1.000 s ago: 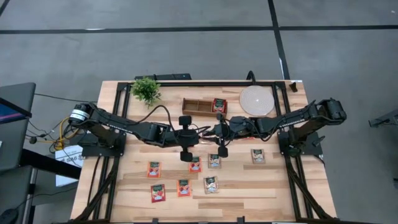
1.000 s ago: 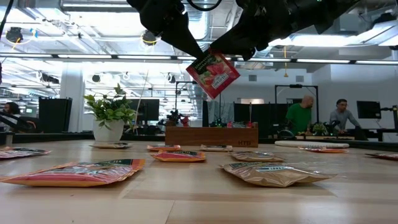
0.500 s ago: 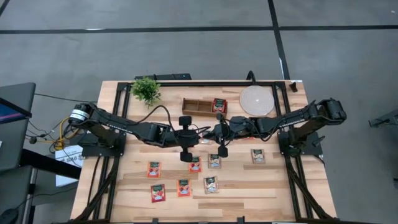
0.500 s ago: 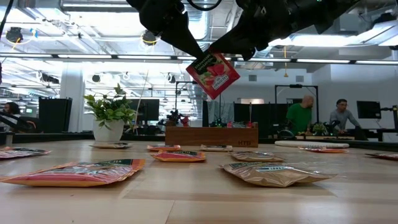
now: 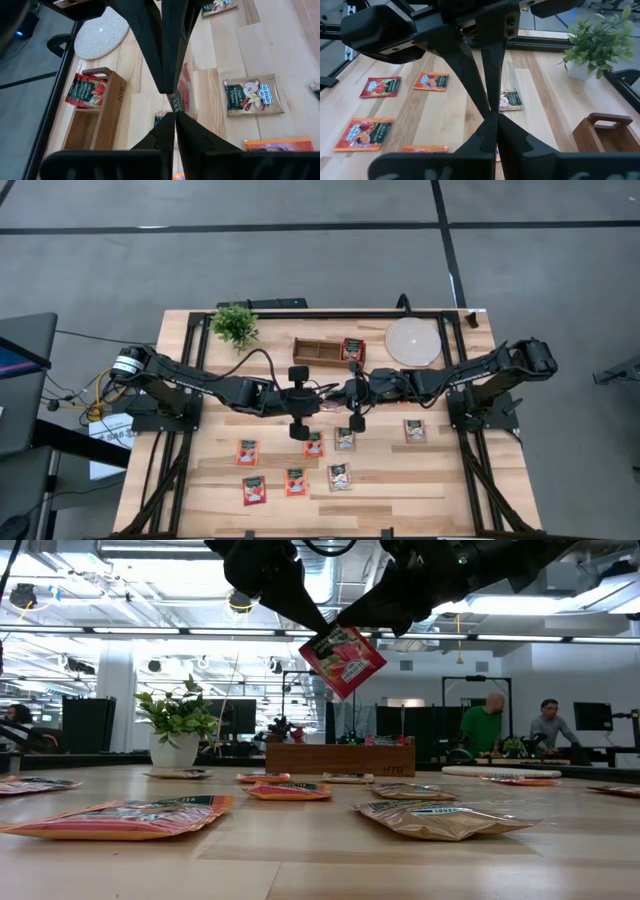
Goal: Pick & Place Tea
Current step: Put the red tea bag into the right section of the wooden organizer
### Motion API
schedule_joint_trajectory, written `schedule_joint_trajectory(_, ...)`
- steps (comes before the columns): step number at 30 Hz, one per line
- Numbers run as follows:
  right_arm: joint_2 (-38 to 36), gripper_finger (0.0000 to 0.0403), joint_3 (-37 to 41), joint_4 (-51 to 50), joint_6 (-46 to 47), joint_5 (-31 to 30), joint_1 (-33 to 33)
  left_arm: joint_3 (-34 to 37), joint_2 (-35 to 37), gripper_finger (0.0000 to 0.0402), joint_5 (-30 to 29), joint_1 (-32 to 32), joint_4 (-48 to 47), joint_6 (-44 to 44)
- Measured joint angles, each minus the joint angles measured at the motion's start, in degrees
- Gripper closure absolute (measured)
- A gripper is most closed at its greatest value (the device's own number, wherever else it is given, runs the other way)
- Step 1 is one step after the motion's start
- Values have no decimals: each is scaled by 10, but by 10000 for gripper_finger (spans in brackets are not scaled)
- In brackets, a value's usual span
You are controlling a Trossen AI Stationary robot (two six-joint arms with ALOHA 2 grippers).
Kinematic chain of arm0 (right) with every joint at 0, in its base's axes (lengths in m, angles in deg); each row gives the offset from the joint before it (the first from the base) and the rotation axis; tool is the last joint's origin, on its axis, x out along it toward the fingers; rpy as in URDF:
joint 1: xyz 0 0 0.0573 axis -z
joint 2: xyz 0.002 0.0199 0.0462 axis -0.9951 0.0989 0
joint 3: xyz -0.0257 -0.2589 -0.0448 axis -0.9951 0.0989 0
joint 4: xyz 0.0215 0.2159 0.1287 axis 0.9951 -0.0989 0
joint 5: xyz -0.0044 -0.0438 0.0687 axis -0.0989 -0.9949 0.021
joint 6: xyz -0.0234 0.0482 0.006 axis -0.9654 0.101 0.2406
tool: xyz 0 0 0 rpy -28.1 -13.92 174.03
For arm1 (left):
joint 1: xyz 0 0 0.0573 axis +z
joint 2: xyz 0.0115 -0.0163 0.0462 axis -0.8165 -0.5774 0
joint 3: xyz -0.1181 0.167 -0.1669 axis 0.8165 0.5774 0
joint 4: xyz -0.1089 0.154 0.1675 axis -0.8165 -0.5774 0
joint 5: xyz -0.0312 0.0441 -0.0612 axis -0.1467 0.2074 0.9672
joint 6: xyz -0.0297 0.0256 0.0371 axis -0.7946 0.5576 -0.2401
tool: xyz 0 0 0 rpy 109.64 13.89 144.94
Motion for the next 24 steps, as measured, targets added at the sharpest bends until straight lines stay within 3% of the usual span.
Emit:
schedule_joint_trajectory(10, 0, 403, 0, 0, 4, -1, 0, 0, 0, 294, -10, 0, 0, 1)
schedule_joint_trajectory(19, 0, 403, 1, -26, -3, -45, 5, 0, 22, 255, -191, 0, -121, -25)
schedule_joint_trajectory(24, 0, 403, 15, -17, -10, -46, 26, 0, 36, 255, -199, -1, -239, -126)
